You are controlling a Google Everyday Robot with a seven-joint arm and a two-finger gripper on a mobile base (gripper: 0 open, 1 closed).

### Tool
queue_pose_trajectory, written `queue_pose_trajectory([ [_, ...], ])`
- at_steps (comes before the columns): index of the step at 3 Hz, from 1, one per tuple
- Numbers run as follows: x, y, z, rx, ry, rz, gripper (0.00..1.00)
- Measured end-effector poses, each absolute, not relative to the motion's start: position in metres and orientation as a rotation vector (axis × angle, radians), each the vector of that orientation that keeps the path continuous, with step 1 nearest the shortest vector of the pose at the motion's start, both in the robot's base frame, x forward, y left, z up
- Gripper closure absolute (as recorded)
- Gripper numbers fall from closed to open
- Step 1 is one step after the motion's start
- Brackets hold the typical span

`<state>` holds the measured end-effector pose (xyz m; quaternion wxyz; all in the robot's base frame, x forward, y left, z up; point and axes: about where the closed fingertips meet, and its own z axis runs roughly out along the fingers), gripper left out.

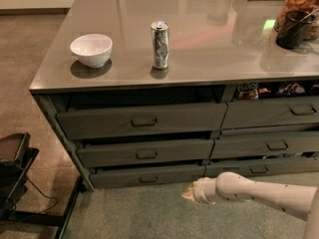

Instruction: Open bottom drawer

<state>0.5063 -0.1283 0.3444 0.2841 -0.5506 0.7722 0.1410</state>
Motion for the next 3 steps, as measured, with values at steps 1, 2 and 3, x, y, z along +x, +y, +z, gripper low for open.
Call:
queue_pose_trajectory([
  [1,0.512,-0.124,0.323,-1.473,2.041,0.385,0.3],
  [2,0.516,-0.121,0.307,-1.472,2.019,0.398,0.06],
  [3,0.521,-0.119,0.29,-1.466,1.991,0.426,0.0],
])
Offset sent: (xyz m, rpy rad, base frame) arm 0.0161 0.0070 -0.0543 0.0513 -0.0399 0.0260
